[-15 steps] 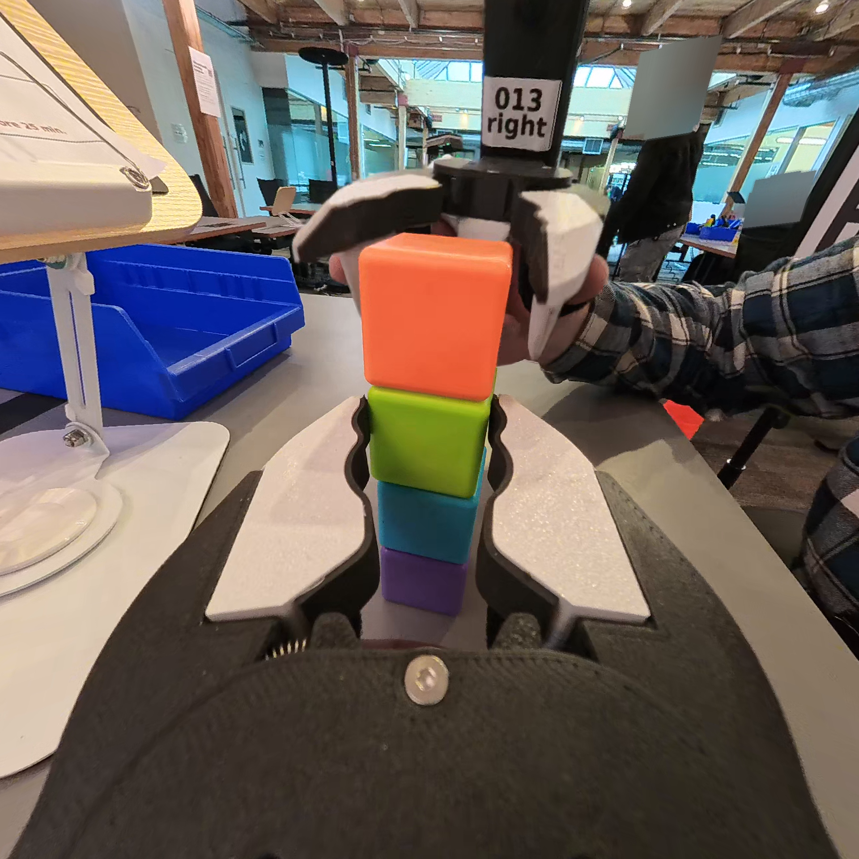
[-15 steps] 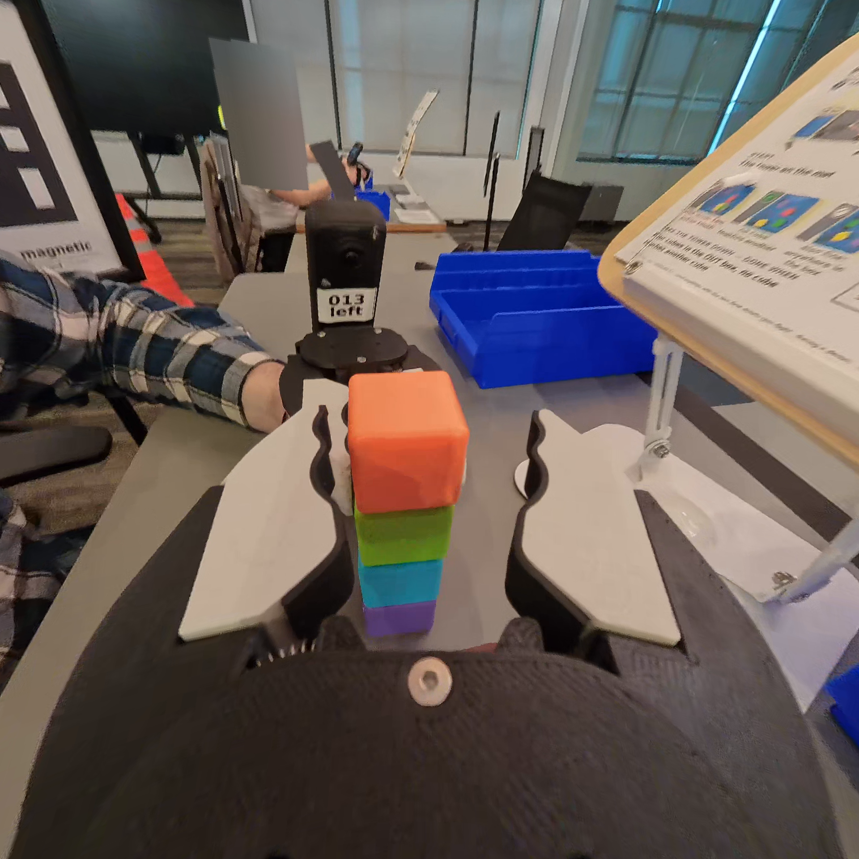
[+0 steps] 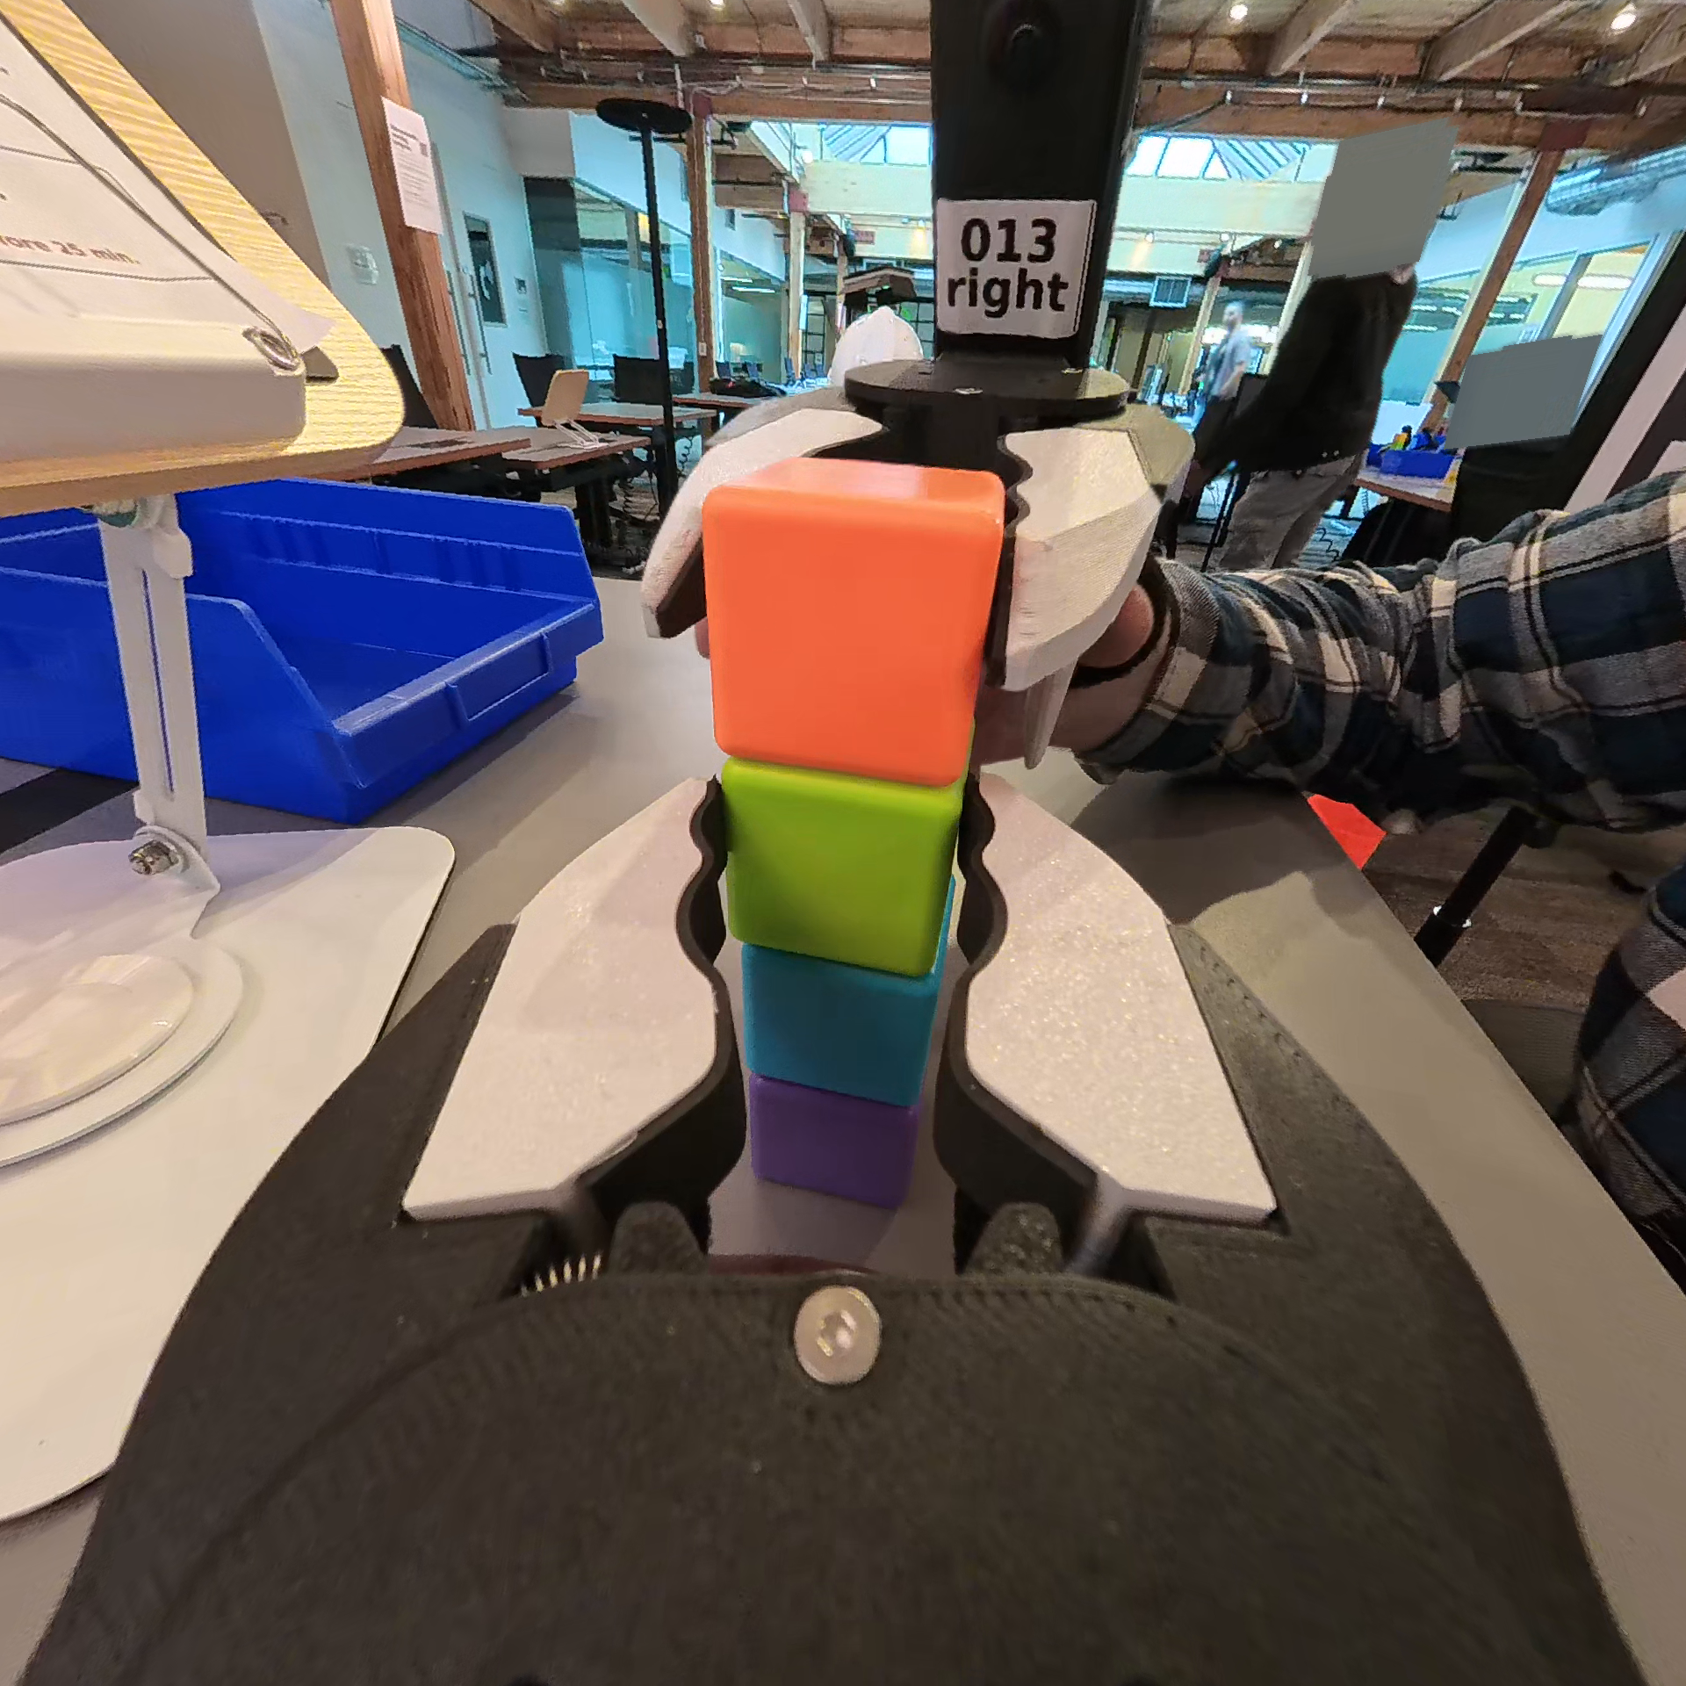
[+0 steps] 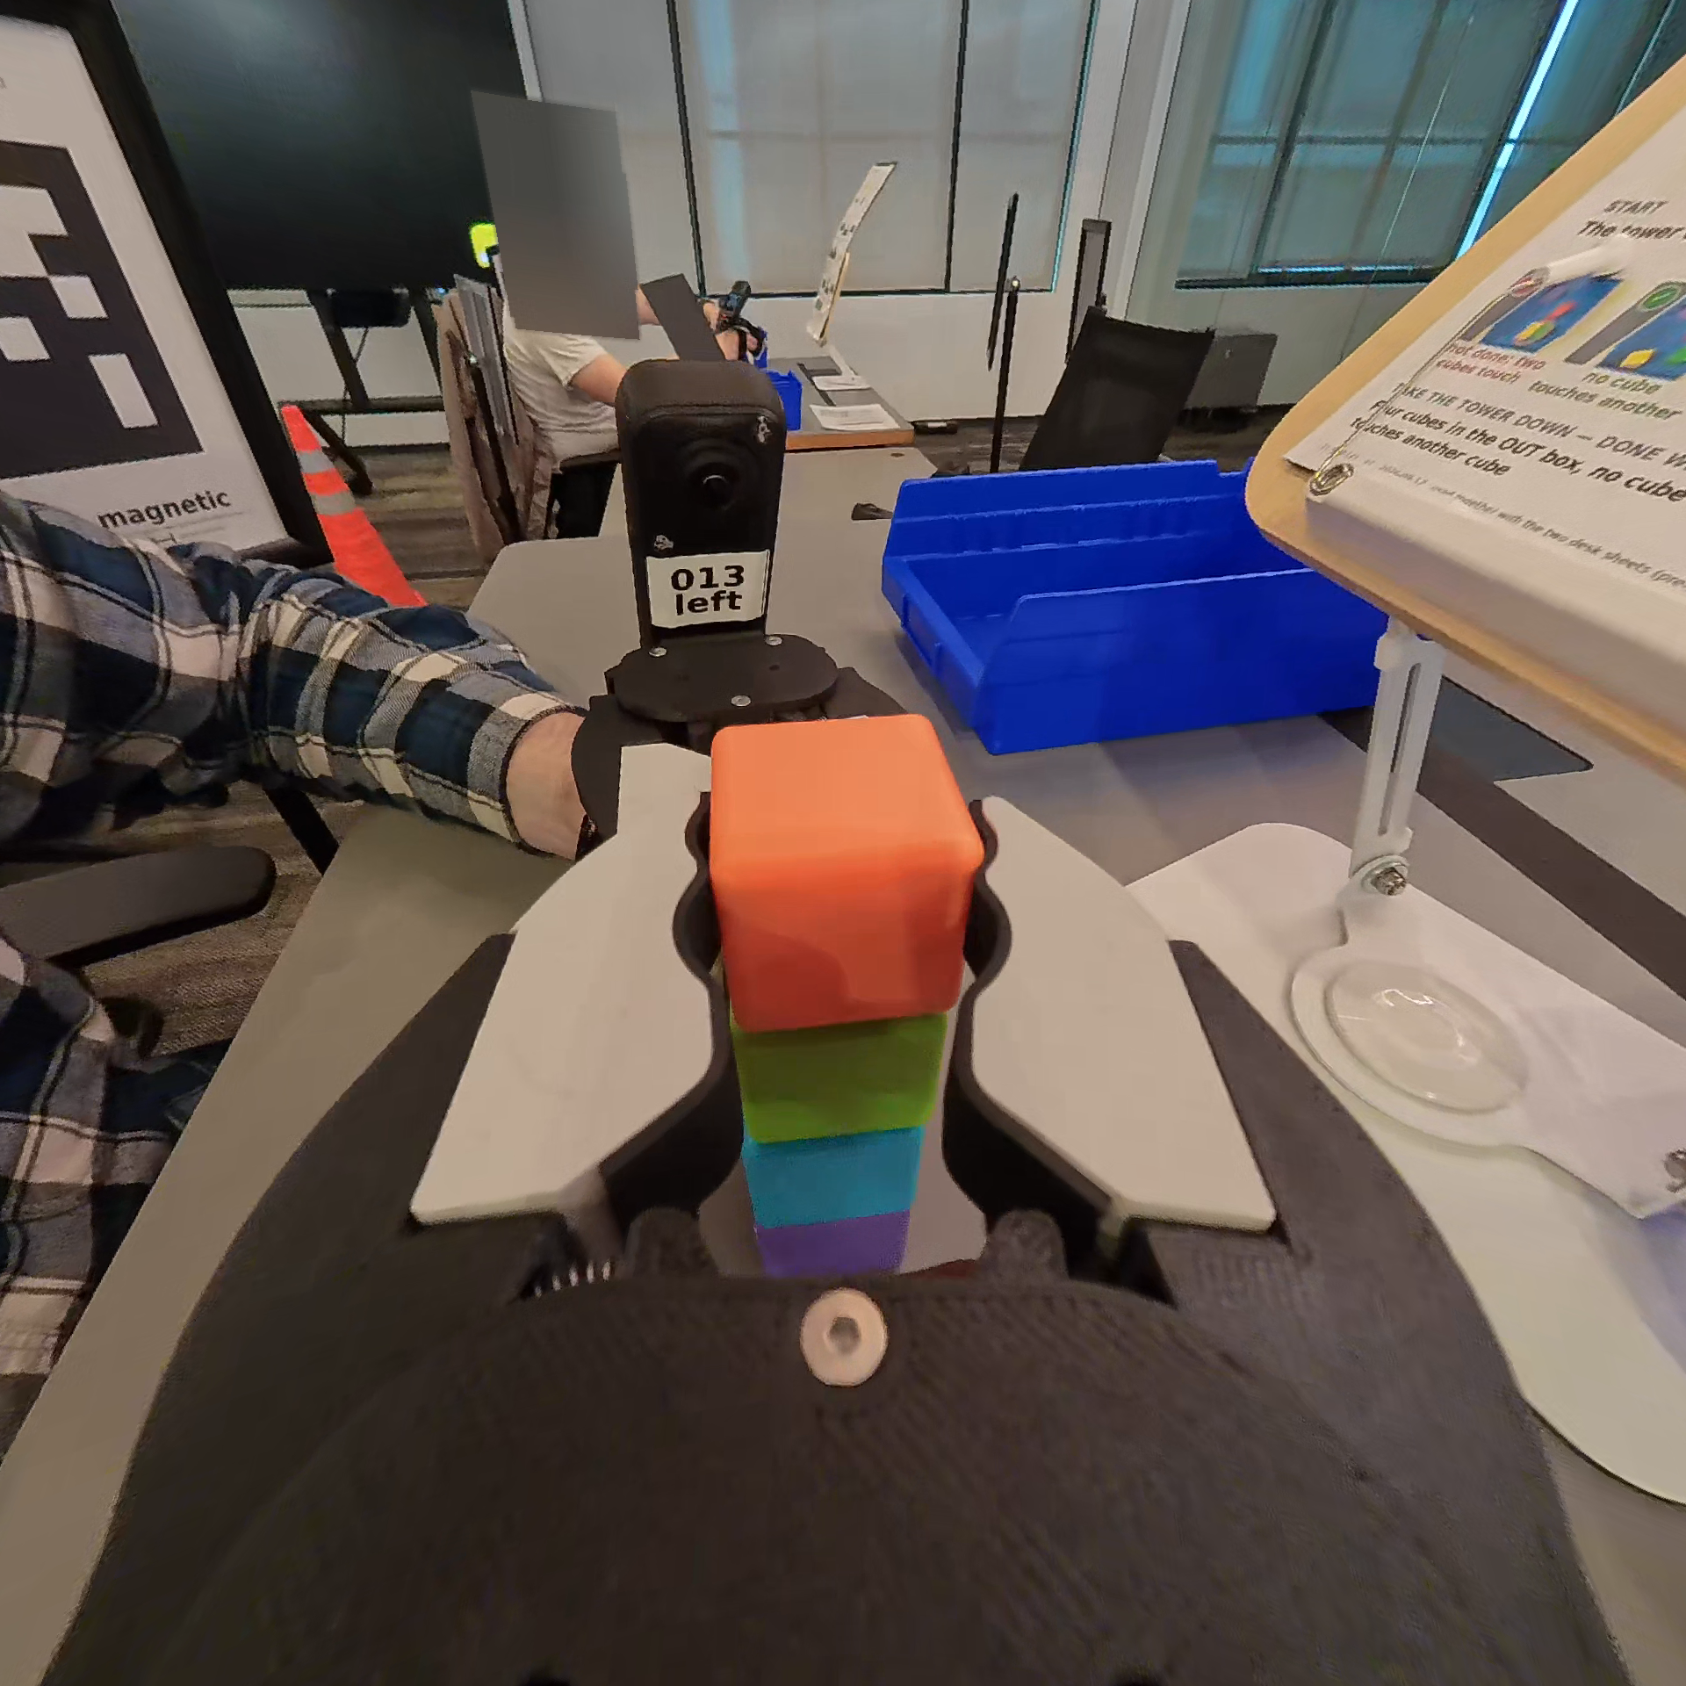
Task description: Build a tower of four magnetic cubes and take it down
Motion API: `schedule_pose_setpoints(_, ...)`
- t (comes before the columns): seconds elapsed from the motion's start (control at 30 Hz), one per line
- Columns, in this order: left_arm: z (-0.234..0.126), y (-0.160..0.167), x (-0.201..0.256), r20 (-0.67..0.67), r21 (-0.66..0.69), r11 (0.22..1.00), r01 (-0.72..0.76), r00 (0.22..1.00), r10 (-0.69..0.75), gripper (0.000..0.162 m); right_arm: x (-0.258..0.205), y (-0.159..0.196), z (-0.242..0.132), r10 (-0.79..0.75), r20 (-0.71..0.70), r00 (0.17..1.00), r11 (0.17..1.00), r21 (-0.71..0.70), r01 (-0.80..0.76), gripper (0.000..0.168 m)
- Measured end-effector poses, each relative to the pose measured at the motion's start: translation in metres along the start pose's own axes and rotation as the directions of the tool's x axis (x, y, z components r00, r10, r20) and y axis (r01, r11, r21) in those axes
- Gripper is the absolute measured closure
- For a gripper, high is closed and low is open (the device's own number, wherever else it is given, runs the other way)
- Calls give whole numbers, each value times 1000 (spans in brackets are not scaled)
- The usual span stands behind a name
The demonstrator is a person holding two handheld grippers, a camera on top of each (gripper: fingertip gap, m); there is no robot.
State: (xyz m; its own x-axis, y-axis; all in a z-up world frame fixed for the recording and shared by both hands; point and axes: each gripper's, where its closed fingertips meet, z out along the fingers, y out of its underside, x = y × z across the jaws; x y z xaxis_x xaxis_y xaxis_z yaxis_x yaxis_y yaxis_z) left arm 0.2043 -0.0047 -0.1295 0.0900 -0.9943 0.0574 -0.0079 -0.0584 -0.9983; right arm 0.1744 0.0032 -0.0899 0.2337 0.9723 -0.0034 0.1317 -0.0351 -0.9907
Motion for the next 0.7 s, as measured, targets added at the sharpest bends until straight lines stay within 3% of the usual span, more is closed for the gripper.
schedule_pose_setpoints(0.3, 0, 0, -1, 1, -4, 1000, 3, 1000, -3, 113, 0, -1, -1, -6, 8, 1000, 1000, 19, 6, 116)
schedule_pose_setpoints(0.4, 0, 1, 0, -1, -6, 1000, 0, 1000, 0, 113, 0, -21, -8, 22, 17, 1000, 994, 106, -23, 116)
schedule_pose_setpoints(0.7, 0, 1, 0, -1, -10, 1000, -4, 1000, 4, 113, 33, -66, -63, -35, -167, 985, 983, 173, 64, 116)
